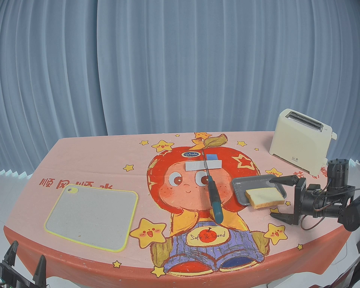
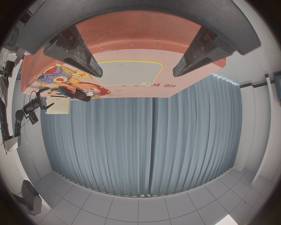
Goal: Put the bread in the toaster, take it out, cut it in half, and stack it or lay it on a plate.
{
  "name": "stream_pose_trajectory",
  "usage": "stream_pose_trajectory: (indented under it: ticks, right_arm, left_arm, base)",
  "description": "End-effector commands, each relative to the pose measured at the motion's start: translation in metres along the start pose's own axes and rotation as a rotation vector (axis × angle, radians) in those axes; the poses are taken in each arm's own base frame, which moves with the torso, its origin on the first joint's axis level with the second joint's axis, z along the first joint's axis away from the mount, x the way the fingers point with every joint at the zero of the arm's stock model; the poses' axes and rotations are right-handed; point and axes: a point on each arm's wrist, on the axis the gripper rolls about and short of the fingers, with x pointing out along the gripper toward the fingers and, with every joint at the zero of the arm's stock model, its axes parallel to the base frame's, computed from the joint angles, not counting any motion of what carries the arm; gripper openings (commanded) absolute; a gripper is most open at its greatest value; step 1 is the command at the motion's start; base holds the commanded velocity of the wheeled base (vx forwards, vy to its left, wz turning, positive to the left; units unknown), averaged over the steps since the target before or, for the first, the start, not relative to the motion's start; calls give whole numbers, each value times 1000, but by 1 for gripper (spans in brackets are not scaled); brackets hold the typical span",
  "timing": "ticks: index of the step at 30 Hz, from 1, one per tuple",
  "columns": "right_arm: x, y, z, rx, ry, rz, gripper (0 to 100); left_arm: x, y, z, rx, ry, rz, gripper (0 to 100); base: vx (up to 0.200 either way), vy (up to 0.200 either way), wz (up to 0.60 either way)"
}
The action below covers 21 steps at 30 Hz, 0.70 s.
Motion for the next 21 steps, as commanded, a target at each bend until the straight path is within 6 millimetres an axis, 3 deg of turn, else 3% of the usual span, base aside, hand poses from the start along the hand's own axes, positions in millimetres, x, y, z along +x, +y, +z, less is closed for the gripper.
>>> stream_pose_trajectory:
  ticks: [1, 21]
  right_arm:
    - [2, -1, 2, 5, -2, -7, 100]
    - [7, -4, 14, 9, -42, 26, 100]
  left_arm:
    - [0, 0, -5, -1, 1, 0, 100]
    - [0, 0, -5, -1, 1, 0, 100]
  base:
    - [0, 0, 0]
    - [0, 0, 0]
